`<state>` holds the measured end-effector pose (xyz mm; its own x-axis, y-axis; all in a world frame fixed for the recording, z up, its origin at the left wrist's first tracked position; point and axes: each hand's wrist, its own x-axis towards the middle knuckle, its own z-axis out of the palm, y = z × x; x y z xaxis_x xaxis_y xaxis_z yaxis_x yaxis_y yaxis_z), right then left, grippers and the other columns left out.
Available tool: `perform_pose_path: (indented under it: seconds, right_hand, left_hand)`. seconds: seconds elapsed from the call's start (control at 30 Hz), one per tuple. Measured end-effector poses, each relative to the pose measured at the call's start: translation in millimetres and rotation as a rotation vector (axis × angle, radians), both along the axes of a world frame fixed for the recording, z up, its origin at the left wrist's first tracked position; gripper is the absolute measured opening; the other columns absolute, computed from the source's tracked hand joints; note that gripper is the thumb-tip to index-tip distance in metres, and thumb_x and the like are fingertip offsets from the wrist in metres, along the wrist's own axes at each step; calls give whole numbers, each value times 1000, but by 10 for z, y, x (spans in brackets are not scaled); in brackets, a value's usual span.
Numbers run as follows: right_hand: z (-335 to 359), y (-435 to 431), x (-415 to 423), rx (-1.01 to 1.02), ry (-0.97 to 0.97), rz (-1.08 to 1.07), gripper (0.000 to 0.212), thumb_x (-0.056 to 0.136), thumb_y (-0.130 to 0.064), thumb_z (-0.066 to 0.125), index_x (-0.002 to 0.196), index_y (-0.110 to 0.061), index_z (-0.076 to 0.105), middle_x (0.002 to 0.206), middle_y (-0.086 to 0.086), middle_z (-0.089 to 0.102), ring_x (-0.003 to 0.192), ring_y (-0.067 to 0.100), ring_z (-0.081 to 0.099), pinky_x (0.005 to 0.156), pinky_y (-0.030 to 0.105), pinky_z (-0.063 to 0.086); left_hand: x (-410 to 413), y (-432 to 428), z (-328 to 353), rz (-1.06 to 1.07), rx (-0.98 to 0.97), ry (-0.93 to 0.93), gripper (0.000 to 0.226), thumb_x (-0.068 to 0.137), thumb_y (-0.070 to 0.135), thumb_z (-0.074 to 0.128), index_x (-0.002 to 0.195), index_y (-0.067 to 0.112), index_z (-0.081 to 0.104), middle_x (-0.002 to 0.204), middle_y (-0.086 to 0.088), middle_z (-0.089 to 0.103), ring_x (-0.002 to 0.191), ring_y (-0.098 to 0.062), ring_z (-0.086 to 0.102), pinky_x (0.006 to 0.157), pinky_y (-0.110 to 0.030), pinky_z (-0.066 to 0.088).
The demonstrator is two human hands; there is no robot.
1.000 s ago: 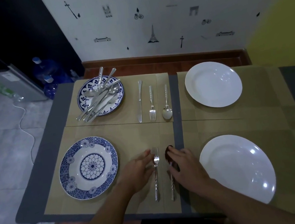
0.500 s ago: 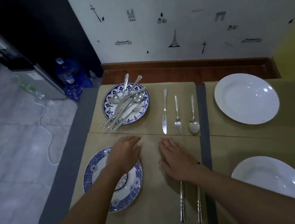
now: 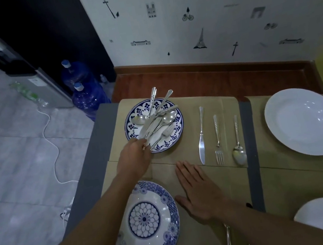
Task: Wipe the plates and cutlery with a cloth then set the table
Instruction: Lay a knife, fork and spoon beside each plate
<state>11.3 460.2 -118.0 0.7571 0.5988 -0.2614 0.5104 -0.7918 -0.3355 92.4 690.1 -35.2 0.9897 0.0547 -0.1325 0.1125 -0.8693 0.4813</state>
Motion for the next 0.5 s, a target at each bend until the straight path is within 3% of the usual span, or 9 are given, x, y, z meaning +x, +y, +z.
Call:
perform_pose_path:
  seconds: [0.23,0.37,0.5]
  right_hand:
    - [-99,11,-7,-41,-60,-15,86,105,-68,22,164,-8,11,173,9,4,160,27,1,124,45,2]
    - [-110,13,-18,-45,-75,-19,86,104,-68,26,163,-6,18,172,11,12,159,28,9,124,46,7]
    - [-91,20,-24,-58,-74,-27,86,104,-68,26,164,-7,16,173,10,9,160,27,7,124,45,5]
  left_hand:
    - [332,23,-105,59,29,82,22,95,24,60,77,11,65,76,-6,59,69,-27,61,60,-31,42]
    - [406,-39,-70,94,29,150,13,87,20,65,92,13,74,86,-5,71,76,-22,65,70,-35,56]
    - [470,-94,-7,113,29,259,11,81,19,64,89,14,70,80,-4,68,72,-23,64,69,-37,59]
